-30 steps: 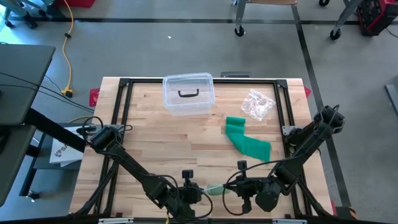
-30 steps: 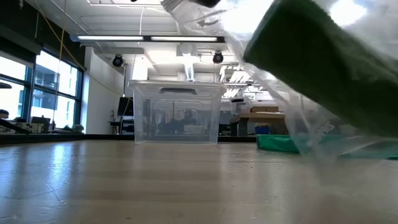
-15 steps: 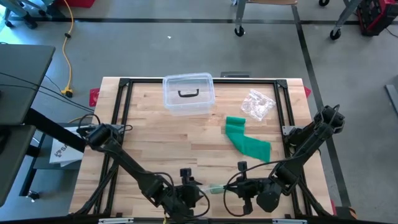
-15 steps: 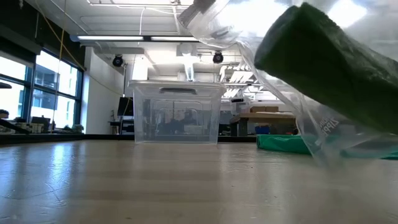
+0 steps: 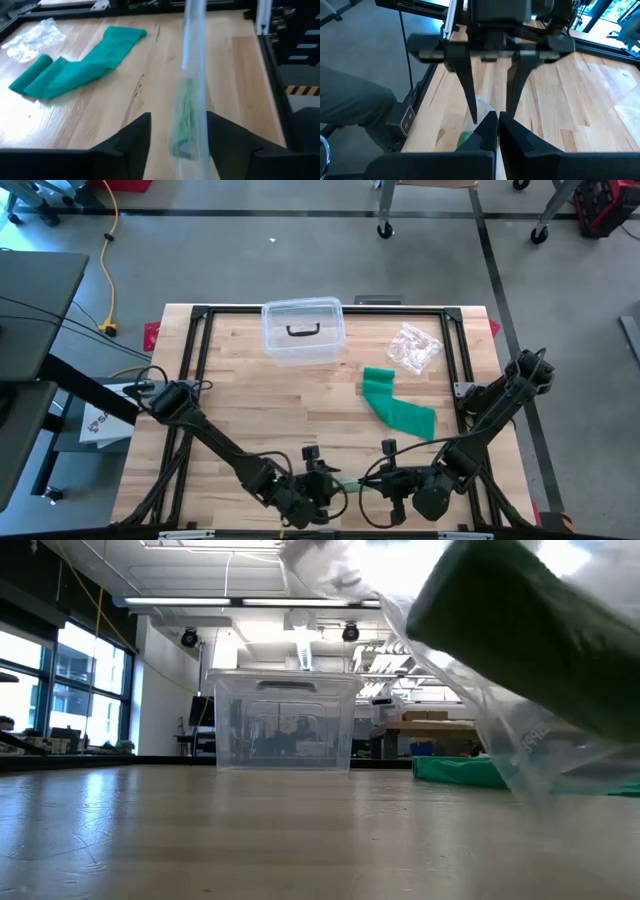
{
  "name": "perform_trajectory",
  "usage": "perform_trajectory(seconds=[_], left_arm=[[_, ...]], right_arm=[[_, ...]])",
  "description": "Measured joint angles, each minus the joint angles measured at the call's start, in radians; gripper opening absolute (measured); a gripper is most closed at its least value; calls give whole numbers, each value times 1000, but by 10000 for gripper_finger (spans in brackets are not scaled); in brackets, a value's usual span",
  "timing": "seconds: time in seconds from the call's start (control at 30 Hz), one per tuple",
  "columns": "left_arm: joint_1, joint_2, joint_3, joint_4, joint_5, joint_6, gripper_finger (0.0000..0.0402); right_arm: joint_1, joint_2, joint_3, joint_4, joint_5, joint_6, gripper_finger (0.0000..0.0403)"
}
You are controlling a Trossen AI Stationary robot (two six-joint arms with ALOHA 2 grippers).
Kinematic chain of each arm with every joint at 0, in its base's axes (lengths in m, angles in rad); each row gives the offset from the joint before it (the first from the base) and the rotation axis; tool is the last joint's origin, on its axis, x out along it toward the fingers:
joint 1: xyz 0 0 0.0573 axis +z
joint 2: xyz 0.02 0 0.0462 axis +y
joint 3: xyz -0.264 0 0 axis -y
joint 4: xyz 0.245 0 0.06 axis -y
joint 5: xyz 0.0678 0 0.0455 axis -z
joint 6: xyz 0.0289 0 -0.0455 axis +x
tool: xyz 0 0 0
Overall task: Roll bandage
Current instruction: Close the zip bag
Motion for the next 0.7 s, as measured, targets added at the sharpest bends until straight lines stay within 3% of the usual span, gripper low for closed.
perform_trajectory(seconds=[0.1, 0.27, 0.4, 0.57, 0.7], left_arm=[[9, 4, 0, -4, 25, -11, 133], [21, -12, 1, -89, 82, -45, 19], [34, -58, 16, -382, 102, -269, 12], [59, -144, 56, -864, 121, -665, 3], [77, -182, 55, -1198, 141, -870, 1]], right_arm=[[0, 0, 0, 0, 0, 0, 0], [0, 1, 0, -2, 7, 14, 7], [0, 1, 0, -18, 27, 67, 44], [0, 1, 0, -94, 48, 125, 101], [0, 1, 0, -117, 45, 152, 121]])
